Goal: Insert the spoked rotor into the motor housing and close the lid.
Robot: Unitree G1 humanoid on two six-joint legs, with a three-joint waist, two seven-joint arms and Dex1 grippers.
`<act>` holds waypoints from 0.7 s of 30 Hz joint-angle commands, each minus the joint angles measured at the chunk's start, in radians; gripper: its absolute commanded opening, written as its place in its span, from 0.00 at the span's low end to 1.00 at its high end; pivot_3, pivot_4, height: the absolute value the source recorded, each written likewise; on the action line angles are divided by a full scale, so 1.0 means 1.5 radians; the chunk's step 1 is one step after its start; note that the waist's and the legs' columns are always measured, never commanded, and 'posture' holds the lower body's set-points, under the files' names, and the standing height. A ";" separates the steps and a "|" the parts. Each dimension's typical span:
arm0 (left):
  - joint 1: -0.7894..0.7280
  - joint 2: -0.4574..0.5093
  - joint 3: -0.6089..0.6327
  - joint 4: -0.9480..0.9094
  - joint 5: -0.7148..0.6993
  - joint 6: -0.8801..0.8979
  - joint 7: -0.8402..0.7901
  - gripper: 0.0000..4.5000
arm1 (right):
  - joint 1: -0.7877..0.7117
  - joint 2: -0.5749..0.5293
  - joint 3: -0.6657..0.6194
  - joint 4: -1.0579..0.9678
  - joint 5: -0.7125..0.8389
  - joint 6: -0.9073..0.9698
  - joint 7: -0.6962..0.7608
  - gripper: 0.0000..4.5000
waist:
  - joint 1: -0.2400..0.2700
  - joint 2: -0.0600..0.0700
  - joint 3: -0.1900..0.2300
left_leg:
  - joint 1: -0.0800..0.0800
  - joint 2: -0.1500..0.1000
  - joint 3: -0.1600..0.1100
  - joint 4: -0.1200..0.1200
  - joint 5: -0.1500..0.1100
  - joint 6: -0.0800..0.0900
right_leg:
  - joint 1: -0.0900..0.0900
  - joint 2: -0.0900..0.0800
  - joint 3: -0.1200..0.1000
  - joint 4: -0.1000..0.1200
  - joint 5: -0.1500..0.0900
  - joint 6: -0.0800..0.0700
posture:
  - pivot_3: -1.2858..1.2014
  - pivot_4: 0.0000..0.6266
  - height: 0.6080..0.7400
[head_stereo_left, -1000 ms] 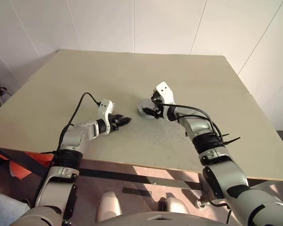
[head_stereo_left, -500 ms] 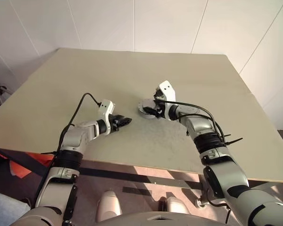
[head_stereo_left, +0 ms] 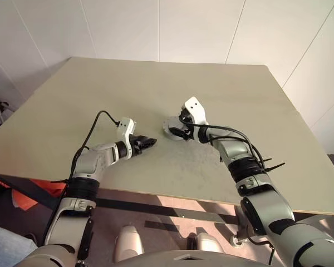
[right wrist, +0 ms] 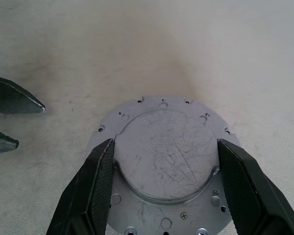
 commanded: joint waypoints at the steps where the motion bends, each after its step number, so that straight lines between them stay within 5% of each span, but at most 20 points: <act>1: -0.077 -0.034 0.080 0.015 -0.058 0.021 0.063 0.61 | 0.007 -0.011 0.006 0.025 -0.023 0.007 -0.014 0.70 | 0.001 0.000 0.000 | 0.000 0.000 0.000 0.000 0.000 0.000 | 0.000 0.000 0.000 0.000 0.000 0.000 | 0.52 0.00 1.00; 7: -0.156 -0.081 0.153 0.110 -0.094 0.032 0.138 0.57 | 0.007 -0.013 0.009 0.026 -0.024 0.006 -0.013 0.70 | 0.000 0.000 0.000 | 0.001 0.000 0.000 0.000 0.000 0.000 | 0.002 0.000 0.000 0.000 0.000 0.000 | 0.52 0.00 1.00; 15: -0.207 -0.121 0.155 0.225 -0.092 0.038 0.154 0.03 | 0.008 -0.013 0.011 0.021 -0.023 0.007 -0.014 0.70 | 0.001 -0.001 0.000 | 0.001 0.000 0.000 0.000 0.000 0.000 | 0.002 0.000 0.000 -0.001 0.000 0.000 | 0.52 0.00 1.00; 21: -0.240 -0.130 0.149 0.271 -0.079 0.028 0.154 0.00 | 0.008 -0.013 0.009 0.020 -0.022 0.008 -0.016 0.70 | 0.001 -0.001 0.000 | 0.001 0.000 0.000 0.000 0.000 0.000 | 0.002 0.000 0.000 -0.001 0.000 0.000 | 0.52 0.00 1.00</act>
